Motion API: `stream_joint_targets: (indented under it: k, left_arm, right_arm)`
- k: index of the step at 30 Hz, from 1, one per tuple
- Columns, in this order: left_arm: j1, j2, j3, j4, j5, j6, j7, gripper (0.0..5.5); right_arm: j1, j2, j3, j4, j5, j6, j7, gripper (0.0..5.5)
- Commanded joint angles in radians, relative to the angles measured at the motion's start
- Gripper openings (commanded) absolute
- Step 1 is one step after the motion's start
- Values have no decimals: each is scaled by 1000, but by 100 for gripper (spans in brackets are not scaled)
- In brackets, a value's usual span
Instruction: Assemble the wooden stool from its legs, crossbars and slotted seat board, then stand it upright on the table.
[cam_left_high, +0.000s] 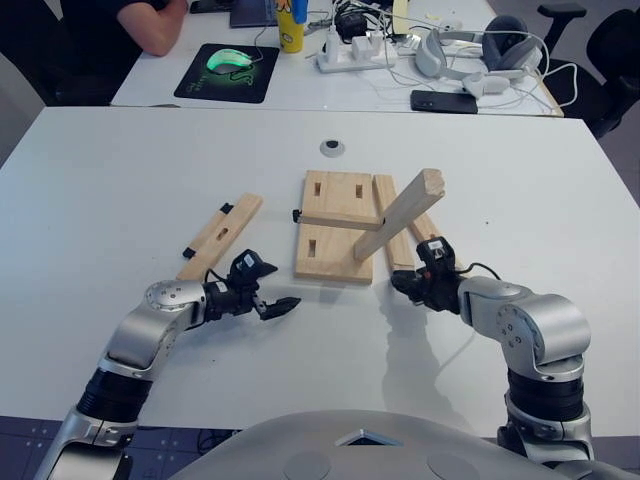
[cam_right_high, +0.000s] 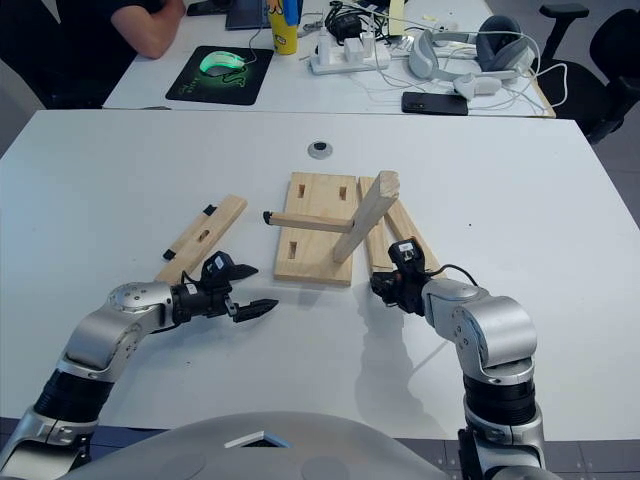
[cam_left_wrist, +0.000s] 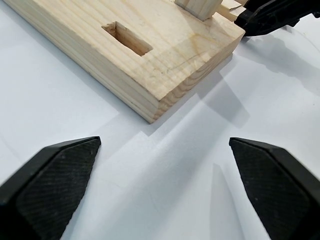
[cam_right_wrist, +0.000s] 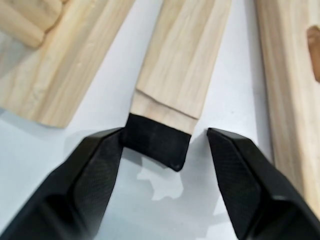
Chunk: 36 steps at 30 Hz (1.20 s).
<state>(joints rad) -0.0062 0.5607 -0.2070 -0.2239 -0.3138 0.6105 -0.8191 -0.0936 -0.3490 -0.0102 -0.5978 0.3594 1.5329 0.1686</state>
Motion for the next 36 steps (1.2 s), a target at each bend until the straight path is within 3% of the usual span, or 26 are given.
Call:
stream_joint_targets:
  k: [1, 25, 32, 36]
  left_arm:
    - [6, 11, 3, -3, -3, 16, -1, 477]
    - [-80, 6, -36, 56, 10, 18, -59, 477]
    - [-80, 0, 7, 83, 20, -46, -30, 477]
    - [-101, -14, 54, 133, 58, -153, 31, 477]
  right_arm:
    - [4, 35, 19, 19, -22, 9, -22, 304]
    - [-14, 157, 78, 247, -177, -243, -115, 304]
    - [-19, 160, 63, 250, -176, -255, -116, 213]
    - [-28, 152, 64, 245, -175, -265, -109, 206]
